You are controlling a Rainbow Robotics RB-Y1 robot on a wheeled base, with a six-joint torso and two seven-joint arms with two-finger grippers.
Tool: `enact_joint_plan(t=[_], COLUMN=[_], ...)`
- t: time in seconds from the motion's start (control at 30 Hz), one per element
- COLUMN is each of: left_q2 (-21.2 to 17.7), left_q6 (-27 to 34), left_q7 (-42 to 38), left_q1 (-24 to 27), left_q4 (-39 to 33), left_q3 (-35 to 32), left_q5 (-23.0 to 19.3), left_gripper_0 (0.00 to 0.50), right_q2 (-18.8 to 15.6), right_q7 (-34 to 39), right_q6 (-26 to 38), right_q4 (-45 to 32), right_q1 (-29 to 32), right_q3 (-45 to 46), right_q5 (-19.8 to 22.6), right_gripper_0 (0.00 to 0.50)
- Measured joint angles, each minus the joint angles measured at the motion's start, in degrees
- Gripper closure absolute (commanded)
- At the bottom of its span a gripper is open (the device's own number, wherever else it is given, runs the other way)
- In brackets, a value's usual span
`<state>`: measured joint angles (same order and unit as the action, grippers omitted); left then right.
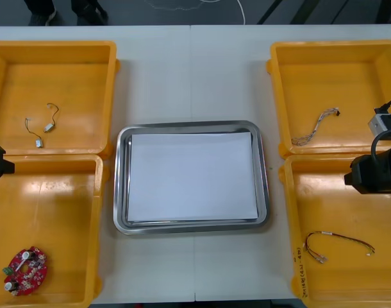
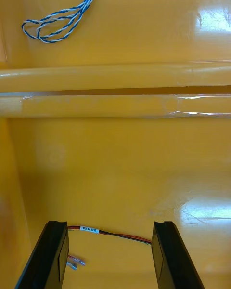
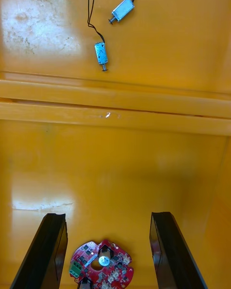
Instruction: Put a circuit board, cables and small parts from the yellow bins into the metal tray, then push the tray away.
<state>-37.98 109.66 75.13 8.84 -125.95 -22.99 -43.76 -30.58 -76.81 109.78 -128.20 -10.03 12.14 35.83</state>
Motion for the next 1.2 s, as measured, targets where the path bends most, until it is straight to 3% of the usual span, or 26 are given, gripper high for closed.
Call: enact_joint_plan(t=[1.2], left_q2=[0.0], left_q6=[0.0], left_q7=[0.0], left_q1=[0.0], left_q4=[0.0], left_q3=[0.0], left_q5=[0.0], left_gripper_0=[0.0], right_q2=[0.0], right_q7=[0.0], right_q6=[0.0], right_q4=[0.0], right_q1=[0.0], right_q3=[0.0], right_q5=[0.0], right_gripper_0=[0.0])
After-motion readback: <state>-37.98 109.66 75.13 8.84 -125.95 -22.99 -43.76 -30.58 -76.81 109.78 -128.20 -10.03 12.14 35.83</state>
